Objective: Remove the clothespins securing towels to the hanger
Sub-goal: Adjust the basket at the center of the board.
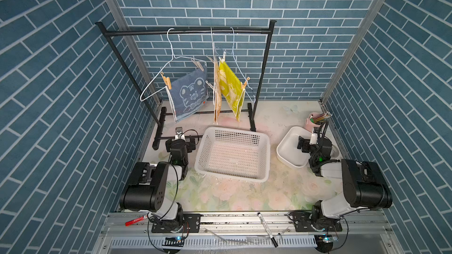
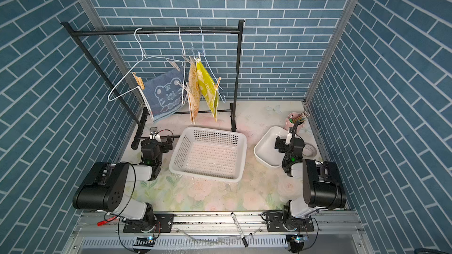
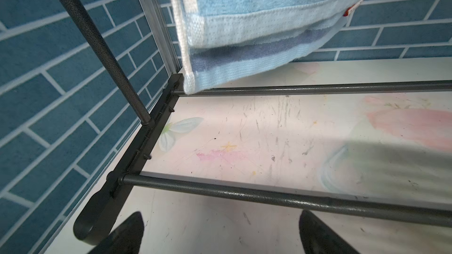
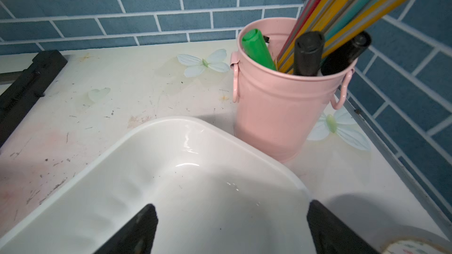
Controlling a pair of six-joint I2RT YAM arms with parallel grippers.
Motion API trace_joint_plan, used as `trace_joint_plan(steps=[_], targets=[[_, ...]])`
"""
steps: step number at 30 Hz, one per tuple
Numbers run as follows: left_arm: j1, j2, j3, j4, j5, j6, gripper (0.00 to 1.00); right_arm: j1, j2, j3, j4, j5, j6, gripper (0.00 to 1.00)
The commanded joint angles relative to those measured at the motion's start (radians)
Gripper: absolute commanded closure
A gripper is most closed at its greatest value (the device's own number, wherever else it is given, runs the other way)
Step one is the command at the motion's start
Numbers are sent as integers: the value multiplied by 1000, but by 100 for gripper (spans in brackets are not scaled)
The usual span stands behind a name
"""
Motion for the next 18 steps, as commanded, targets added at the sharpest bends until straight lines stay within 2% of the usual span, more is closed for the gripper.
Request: trace_joint_plan(steps=[1,18], targets=[[0,12,26,-32,27,23,0,-4,12,11,2,0,-11,4],[0,12,25,-30,35,23,1,-3,13,11,2,1,-12,2]])
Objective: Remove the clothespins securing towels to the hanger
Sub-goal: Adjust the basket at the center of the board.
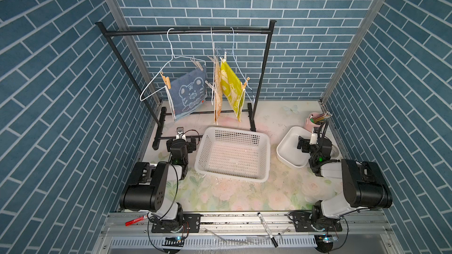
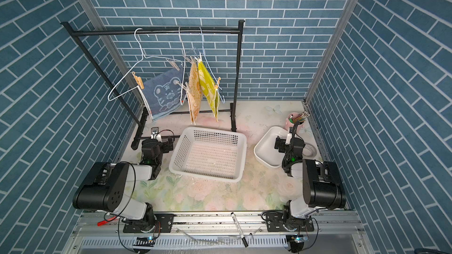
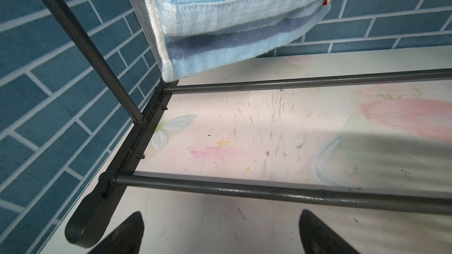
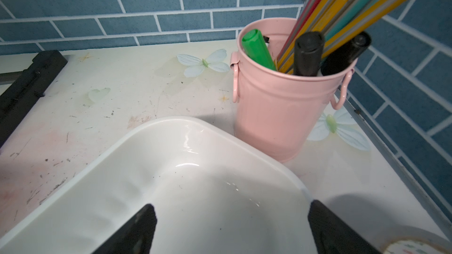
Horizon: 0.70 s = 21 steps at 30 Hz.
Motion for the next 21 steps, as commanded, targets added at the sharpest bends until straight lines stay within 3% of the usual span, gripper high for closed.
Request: trace_joint_plan(steps=[1,13,17,21], targets=[[0,11,18,-4,7,8,0,-3,13,11,2,1,-12,2],[0,-14,-23,53,8,8,1,-3,-19,2,-3,31,3,3],[1,-212,-84,6,-43,-13,1,-3,-174,33,-203,56,27,3],[1,-448,-11,-345,-33,-65,0,-3,-324,76,-405,52,144,3]])
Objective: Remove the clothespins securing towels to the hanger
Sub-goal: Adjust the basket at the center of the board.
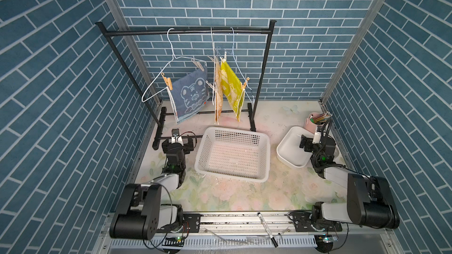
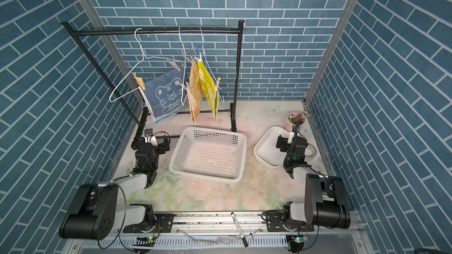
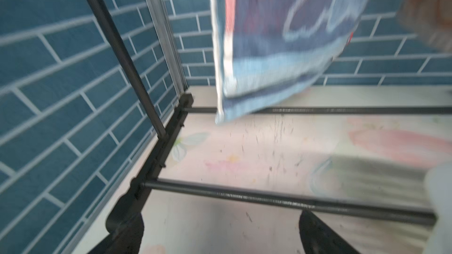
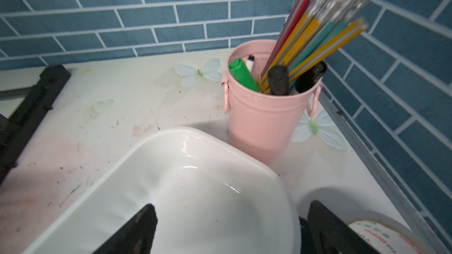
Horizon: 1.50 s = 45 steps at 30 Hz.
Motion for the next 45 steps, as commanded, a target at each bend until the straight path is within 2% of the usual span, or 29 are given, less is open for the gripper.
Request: trace_joint_plan(steps=[1,4,8,13,16,19,26,31,37,45], targets=[[1,-146,79,-284,5,-57,0,-3,-109,56,-198,13,132,3],[1,-244,169,-544,63,-162,0,-3,-177,132,-391,-9,248,4],[1,-280,308,-851,146,-281,0,-3,-204,262,-683,-40,332,4],[-1,-257,403,-1110,332,-340,0,-3,-219,370,-936,-66,335,3],[-10,-230,444,-1196,407,-369,0,-3,-225,387,-998,-70,351,3],[-43,-180,460,-1242,442,-389,0,-4,-219,378,-996,-101,374,2],[-147,-15,526,-1265,401,-358,0,-3,-149,393,-1027,-104,426,2],[-156,69,566,-1227,339,-366,0,-4,-125,379,-1027,-57,429,2],[-156,141,589,-1166,287,-372,0,-5,-63,402,-1026,-55,431,2],[-155,184,587,-1186,182,-386,0,-13,-20,386,-980,0,458,1]])
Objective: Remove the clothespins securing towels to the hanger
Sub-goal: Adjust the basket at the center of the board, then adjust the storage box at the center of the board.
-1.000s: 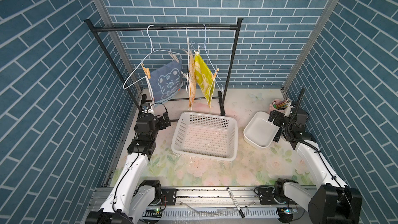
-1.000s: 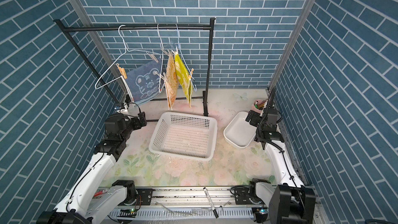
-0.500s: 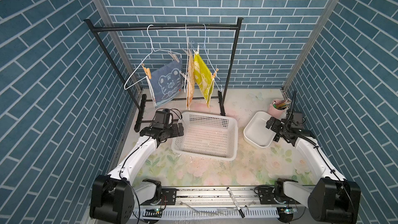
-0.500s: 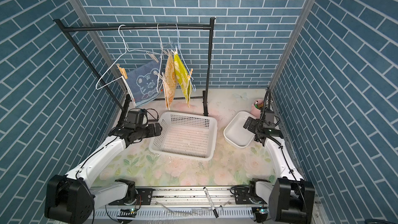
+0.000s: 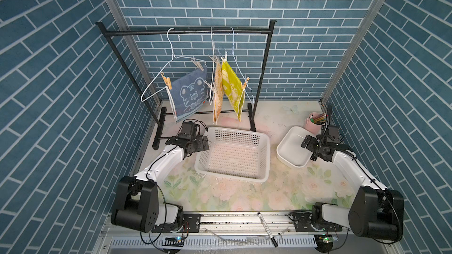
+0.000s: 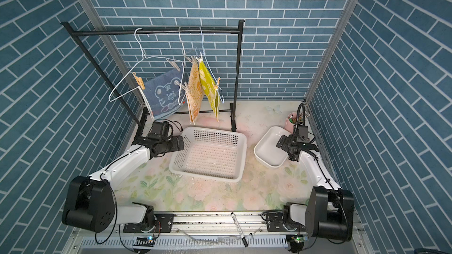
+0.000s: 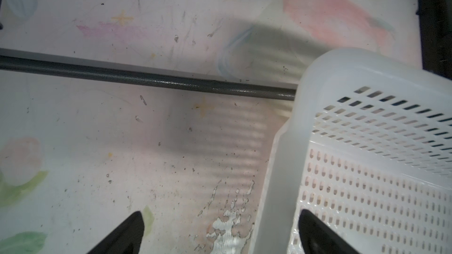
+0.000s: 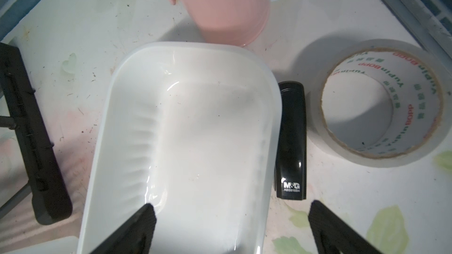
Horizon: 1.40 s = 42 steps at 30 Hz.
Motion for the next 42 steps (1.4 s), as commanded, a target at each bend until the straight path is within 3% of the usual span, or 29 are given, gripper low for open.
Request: trace_joint_plan(steps=[1,15,28,42], targets=[[-2,-3,14,-19,-81,-10,0,-11,18,8,34,15,43,2],[21,-113,-59,-112,-159,-8,0,-35,144,55,120,-118,-21,3],[83,-197,-28,-110,-33,-21,0,-35,223,97,206,-305,-43,8],[83,-288,25,-149,-16,-21,0,-23,290,128,299,-535,-47,9]])
